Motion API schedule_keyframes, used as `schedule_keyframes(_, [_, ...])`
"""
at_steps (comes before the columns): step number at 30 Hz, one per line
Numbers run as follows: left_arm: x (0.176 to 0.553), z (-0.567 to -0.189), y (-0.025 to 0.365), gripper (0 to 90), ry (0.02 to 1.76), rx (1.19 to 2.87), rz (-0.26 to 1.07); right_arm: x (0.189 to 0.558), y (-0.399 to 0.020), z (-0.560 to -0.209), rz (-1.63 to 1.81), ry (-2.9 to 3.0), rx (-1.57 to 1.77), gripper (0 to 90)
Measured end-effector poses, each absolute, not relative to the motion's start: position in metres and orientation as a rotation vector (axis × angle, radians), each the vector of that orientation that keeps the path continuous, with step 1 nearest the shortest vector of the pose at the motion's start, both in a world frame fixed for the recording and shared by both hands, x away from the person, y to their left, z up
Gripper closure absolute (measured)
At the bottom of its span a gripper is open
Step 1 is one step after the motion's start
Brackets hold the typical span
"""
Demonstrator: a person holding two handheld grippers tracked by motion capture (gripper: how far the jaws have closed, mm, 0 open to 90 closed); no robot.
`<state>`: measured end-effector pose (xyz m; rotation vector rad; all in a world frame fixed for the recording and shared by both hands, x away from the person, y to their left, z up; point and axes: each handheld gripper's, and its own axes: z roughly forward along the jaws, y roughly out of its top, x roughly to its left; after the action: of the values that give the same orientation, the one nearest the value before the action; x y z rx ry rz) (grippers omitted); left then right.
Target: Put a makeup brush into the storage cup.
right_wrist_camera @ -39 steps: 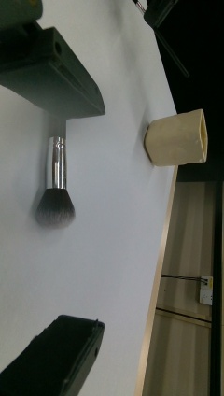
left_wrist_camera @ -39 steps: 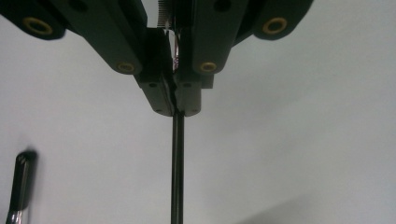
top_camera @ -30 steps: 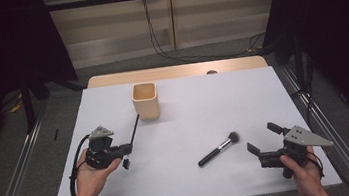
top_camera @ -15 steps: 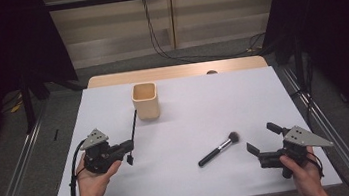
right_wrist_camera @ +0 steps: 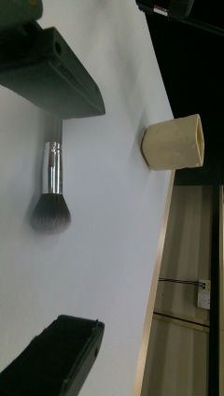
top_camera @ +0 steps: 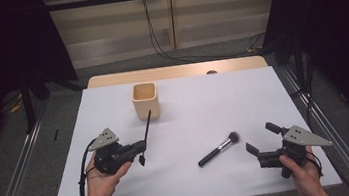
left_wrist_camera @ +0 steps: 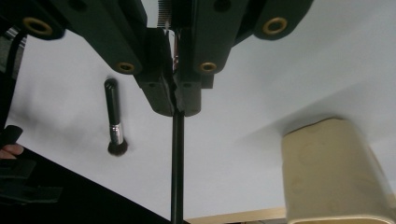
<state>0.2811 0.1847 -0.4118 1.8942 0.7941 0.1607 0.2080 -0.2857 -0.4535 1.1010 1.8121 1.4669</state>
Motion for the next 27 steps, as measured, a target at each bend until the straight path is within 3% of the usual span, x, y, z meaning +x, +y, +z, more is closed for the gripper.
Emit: schedule_keyframes(27, [0.283, -0.397, 0.123, 85.9, 0.571, 1.982, 0.069, 0.209, -0.281, -0.453, 1.479, 1.848, 1.065, 0.0])
